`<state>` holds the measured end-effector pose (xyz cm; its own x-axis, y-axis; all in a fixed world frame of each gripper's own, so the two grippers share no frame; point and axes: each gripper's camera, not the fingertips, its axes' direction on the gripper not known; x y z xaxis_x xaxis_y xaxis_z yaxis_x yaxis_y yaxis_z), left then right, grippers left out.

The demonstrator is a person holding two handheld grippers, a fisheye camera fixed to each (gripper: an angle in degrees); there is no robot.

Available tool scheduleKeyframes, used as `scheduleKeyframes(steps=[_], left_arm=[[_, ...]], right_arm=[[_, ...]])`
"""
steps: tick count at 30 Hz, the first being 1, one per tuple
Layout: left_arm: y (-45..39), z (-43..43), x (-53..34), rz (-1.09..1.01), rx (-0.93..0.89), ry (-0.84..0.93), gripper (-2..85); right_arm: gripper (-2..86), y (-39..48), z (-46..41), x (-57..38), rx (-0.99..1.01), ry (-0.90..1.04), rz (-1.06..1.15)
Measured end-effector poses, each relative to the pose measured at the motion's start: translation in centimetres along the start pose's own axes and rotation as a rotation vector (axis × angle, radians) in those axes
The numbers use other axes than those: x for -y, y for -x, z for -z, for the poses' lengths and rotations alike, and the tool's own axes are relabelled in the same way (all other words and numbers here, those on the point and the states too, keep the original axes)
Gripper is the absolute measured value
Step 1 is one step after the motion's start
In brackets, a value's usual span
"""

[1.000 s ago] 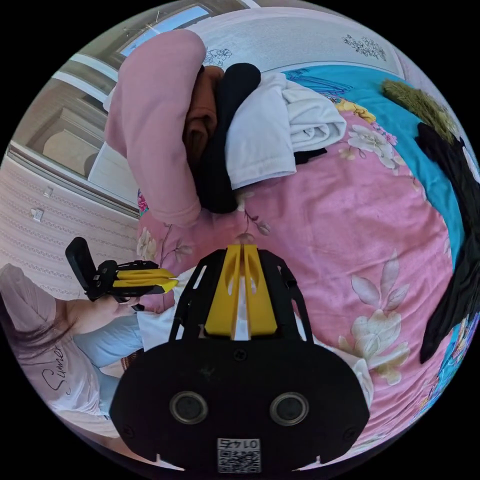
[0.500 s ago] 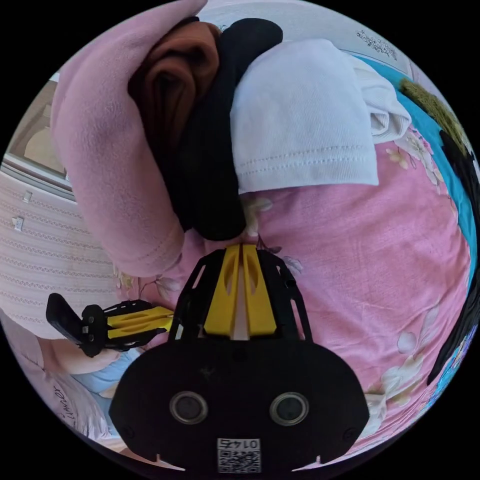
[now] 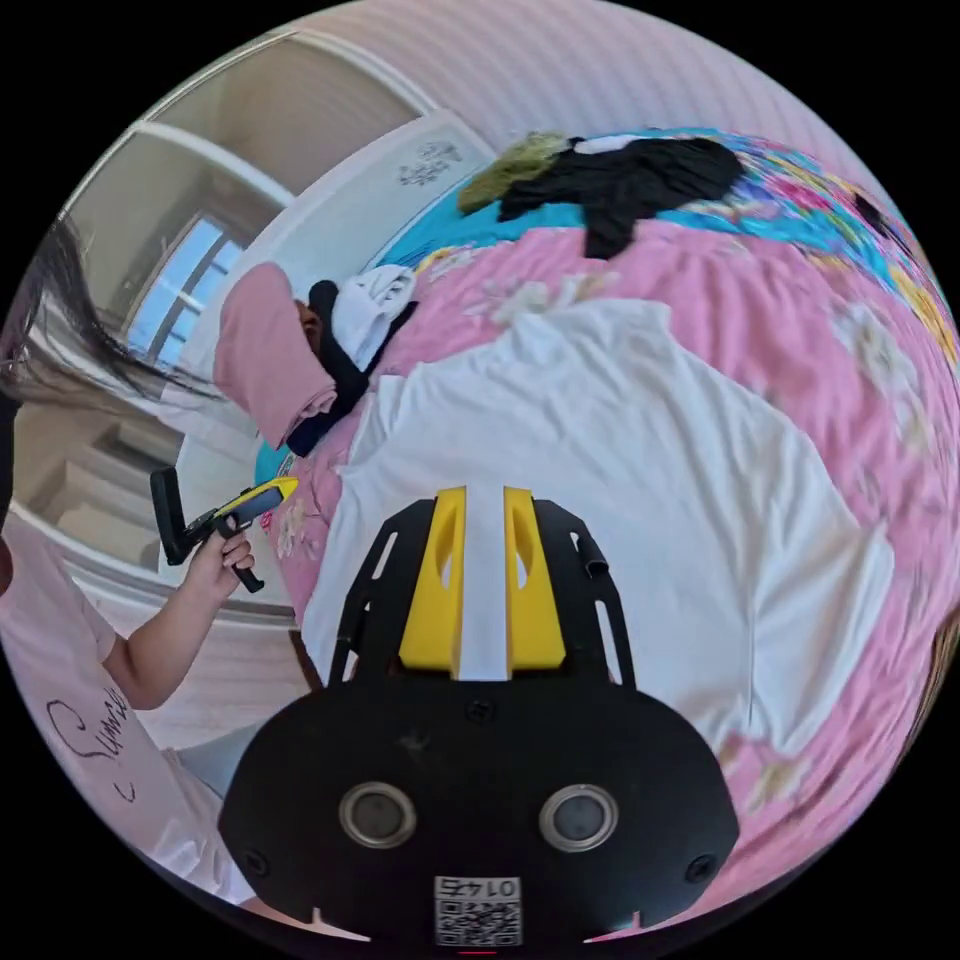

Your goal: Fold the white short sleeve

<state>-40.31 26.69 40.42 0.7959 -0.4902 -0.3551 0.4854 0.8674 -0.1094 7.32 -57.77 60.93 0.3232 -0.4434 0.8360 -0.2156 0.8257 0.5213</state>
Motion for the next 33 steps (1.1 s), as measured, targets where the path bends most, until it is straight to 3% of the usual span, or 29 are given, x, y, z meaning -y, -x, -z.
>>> scheduleKeyframes(steps=[4,10,14,19,26,33], left_arm=[[-10.2,-5.7,2.0,-0.186,-0.15,0.021,-0.9],[-28.5,-15.0,5.0,-0.44,-0.352,0.046,-0.8],[-38.4,-20.5,6.2,-0.591,-0.367,0.134,-0.6],[-48.2,-28.3,7.0,-0.76,-0.28,0.249,2.6],[-51.1,-34.8,4.5,-0.85,-0.246,0.424,0.1],[-41.7,-25.4,6.8,-0.639,-0.43,0.172,-1.0]], right_arm=[[6.5,-8.2,11.2,-9.4,-0.138,-0.142,-0.307],[7.4,-14.9,20.1,-12.4,-0.127,-0.269,-0.474],[7.6,-16.4,23.0,-11.7,-0.089,-0.369,-0.48],[8.5,-18.4,23.5,-9.7,-0.018,-0.317,-0.521],[1.9,-18.6,25.4,-9.5,0.064,-0.335,-0.538],[0.6,-12.8,28.6,-8.4,0.004,-0.435,-0.376]])
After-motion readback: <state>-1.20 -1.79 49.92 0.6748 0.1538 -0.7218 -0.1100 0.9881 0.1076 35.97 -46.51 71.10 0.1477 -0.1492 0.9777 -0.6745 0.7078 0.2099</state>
